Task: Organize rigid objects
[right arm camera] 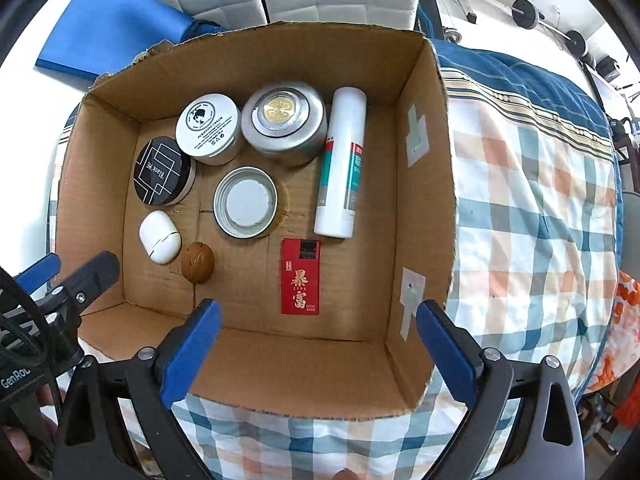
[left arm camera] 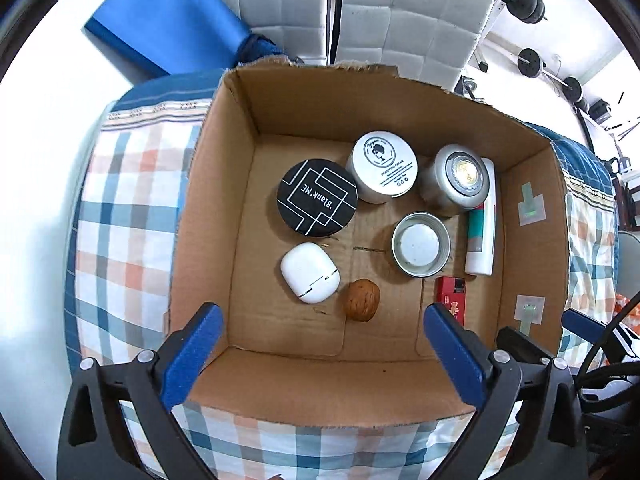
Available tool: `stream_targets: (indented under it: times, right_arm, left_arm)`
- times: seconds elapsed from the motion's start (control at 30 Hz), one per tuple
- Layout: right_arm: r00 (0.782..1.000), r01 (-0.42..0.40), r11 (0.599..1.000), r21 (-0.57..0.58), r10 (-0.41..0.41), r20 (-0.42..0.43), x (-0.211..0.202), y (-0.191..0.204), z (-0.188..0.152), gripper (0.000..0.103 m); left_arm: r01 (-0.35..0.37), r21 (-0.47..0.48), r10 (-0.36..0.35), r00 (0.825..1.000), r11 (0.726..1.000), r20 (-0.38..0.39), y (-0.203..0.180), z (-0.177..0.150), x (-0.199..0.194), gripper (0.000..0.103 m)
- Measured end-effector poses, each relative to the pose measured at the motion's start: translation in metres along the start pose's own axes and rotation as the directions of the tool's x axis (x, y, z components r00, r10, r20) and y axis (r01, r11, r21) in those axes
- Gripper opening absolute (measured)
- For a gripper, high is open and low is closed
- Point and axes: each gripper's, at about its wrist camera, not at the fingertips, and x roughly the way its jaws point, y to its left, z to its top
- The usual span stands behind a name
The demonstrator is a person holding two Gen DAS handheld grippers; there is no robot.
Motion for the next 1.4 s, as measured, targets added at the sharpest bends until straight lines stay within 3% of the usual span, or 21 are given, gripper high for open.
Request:
stream_targets:
  times: [0.27, 0.47, 0.7, 0.77, 0.97, 1.27, 1.4]
  right_arm:
    - [0.999, -0.020, 0.999, 0.032, 0.018, 0.047, -0.026, -0.015, -0.026, 0.100]
    - [0.985, -0.029, 0.999, 0.035, 0.023, 0.173, -0.086, -0.028, -0.058, 0.100]
    - [0.947, -0.047, 0.998, 0.036, 0.033, 0.320, -0.165, -0.044, -0.107, 0.100]
    - [0.938, -0.018, 0.999, 0.049, 0.000, 0.346, -0.184, -0.045, -0.120, 0.100]
    - [0.903, -0.028, 0.999, 0.026, 0.014, 0.429, -0.235, -0.042, -0.153, 0.100]
    - [0.858, -0.037, 0.999, 0.020, 0.022, 0.512, -0.286, -0.043, -0.188, 0.100]
    - [0.839, -0.028, 0.999, 0.016, 0.015, 0.544, -0.304, -0.041, -0.199, 0.100]
  left_arm:
    - [-0.021, 0.024, 0.018, 0.993, 0.999, 0.120, -0.005, -0.021, -0.051, 0.103]
    - [-0.015, 0.042, 0.004, 0.964, 0.999, 0.265, -0.015, -0.049, -0.120, 0.103]
    - [0.008, 0.072, -0.034, 0.928, 0.997, 0.372, -0.025, -0.080, -0.187, 0.103]
    - [0.011, 0.086, -0.044, 0.922, 0.996, 0.384, -0.028, -0.086, -0.200, 0.103]
    - [0.040, 0.114, -0.085, 0.899, 0.993, 0.430, -0.035, -0.107, -0.236, 0.103]
    - [0.025, 0.116, -0.082, 0.853, 0.993, 0.516, -0.040, -0.130, -0.280, 0.103]
    - [0.034, 0.115, -0.090, 0.847, 0.993, 0.524, -0.039, -0.136, -0.286, 0.103]
